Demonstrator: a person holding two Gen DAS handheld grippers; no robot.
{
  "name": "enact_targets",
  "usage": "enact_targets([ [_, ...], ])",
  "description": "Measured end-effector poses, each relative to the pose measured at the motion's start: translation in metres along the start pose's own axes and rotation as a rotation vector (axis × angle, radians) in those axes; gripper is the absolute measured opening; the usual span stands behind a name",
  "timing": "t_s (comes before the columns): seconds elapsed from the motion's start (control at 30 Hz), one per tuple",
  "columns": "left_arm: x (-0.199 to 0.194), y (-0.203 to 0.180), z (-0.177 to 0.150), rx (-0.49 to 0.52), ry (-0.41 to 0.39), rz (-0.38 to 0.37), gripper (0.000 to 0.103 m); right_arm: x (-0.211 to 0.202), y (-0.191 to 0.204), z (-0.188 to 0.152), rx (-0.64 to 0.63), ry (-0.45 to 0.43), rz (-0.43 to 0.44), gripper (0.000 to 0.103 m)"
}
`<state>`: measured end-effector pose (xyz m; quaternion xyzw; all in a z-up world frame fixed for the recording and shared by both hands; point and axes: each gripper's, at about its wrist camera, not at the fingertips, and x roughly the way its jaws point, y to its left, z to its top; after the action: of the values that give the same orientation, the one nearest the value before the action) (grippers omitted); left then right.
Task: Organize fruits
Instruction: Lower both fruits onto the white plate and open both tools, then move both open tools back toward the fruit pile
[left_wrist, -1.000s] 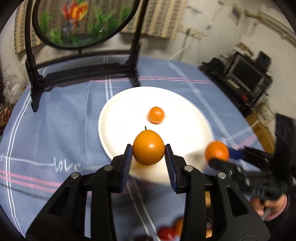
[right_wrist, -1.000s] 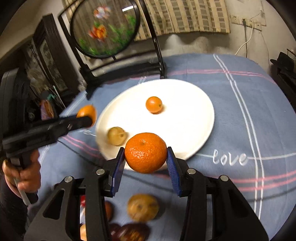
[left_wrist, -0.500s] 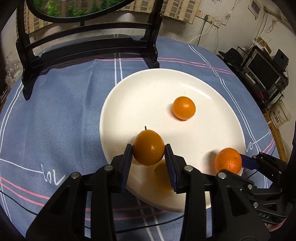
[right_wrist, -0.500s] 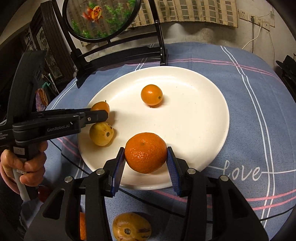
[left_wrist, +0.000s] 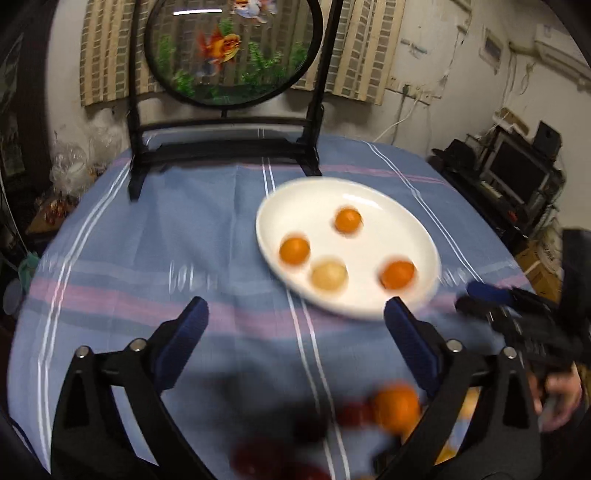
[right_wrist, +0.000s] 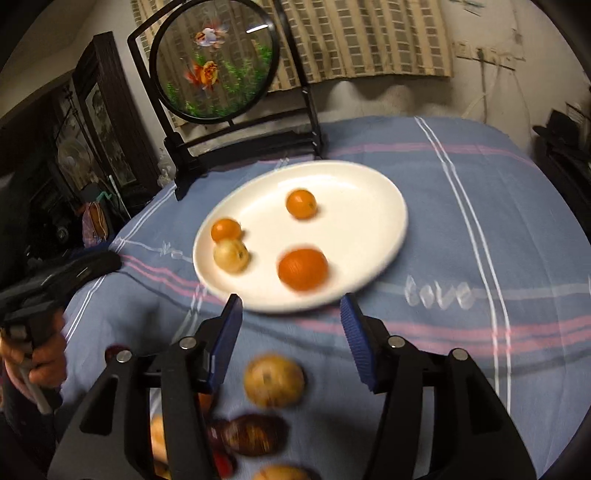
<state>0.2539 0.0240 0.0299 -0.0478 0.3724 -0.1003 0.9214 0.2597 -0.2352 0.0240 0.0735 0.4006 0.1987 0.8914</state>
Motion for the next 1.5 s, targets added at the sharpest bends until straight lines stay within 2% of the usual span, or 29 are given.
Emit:
enact_targets([
  [0.13, -0.028, 0.005, -0.068, -0.015, 0.042, -0.018, 0.099, -0.012, -0.007, -0.030, 0.021, 0.025, 0.019, 0.057],
  [0.23, -0.042, 0.006, -0.107, -0.035, 0.064, -0.028, 0.099, -0.022, -0.009, -0.052, 0.019, 0.048, 0.039, 0.058],
  [0.33, -0.050, 0.006, -0.131, -0.046, 0.073, -0.035, 0.099, -0.031, -0.006, -0.067, 0.010, 0.054, 0.075, 0.063],
  [0.4, -0.050, 0.003, -0.143, -0.029, 0.080, 0.006, 0.099, -0.036, -0.003, -0.075, -0.003, 0.061, 0.081, 0.066],
  [0.47, -0.050, 0.001, -0.143, -0.020, 0.087, 0.036, 0.099, -0.036, 0.002, -0.083, -0.024, 0.082, 0.064, 0.066],
  [0.57, -0.046, -0.002, -0.144, 0.003, 0.104, 0.055, 0.099, -0.032, 0.012, -0.093, -0.080, 0.108, -0.005, 0.066],
  [0.9, -0.046, -0.001, -0.144, 0.005, 0.102, 0.043, 0.099, -0.032, 0.012, -0.096, -0.086, 0.112, -0.004, 0.066],
  [1.03, -0.046, -0.002, -0.144, 0.009, 0.105, 0.043, 0.099, -0.030, 0.011, -0.097, -0.078, 0.122, -0.026, 0.057],
  [1.23, -0.045, -0.004, -0.144, 0.013, 0.110, 0.038, 0.099, -0.029, 0.014, -0.098, -0.099, 0.125, -0.069, 0.055],
  [1.33, -0.045, -0.005, -0.144, 0.015, 0.110, 0.038, 0.099, -0.027, 0.022, -0.099, -0.127, 0.134, -0.072, 0.045],
  [1.5, -0.045, -0.007, -0.144, 0.022, 0.110, 0.031, 0.099, -0.021, 0.027, -0.100, -0.154, 0.158, -0.108, 0.044],
])
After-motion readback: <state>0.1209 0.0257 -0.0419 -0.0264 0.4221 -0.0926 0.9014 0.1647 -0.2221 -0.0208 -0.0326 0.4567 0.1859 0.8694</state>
